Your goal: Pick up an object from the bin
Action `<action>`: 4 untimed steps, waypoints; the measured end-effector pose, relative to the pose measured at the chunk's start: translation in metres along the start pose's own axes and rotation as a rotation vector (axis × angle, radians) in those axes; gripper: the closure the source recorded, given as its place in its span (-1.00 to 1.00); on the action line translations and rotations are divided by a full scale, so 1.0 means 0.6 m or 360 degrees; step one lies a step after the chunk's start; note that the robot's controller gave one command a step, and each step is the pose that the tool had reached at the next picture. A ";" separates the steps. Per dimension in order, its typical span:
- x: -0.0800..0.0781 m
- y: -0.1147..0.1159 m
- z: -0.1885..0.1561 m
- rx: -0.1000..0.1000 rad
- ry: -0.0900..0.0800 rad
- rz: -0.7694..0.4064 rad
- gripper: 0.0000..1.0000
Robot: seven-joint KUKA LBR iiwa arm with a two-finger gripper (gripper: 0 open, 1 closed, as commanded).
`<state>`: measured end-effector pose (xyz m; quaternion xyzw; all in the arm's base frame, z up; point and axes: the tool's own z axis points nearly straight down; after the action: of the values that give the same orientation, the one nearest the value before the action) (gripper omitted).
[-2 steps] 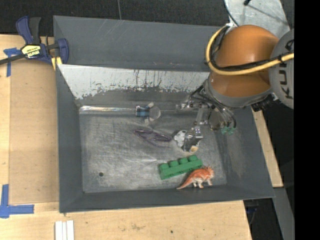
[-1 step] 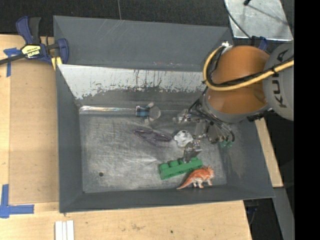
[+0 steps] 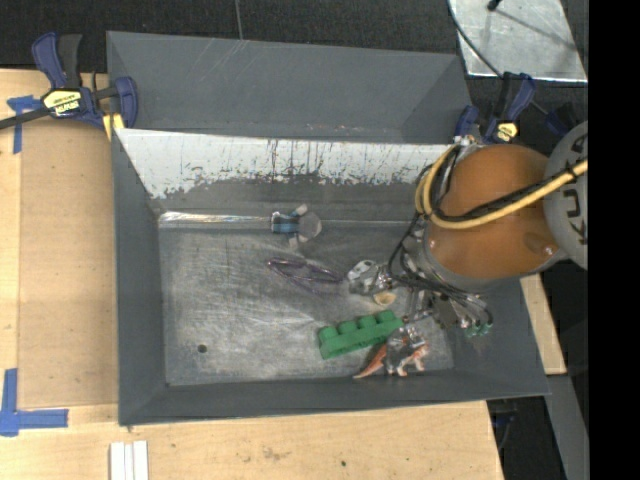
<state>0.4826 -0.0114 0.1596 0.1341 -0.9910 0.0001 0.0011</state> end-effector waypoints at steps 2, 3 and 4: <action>-0.024 -0.014 0.114 0.0004 -0.0013 -0.0080 -1.00; -0.023 -0.002 0.140 0.0006 -0.0041 0.0008 1.00; -0.023 -0.002 0.140 0.0006 -0.0041 0.0008 1.00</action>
Offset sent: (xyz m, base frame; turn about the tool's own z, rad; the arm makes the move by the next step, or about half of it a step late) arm 0.0156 -0.0007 -0.0896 -0.0873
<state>0.4961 -0.0090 0.0755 0.1315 -0.9912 0.0002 -0.0117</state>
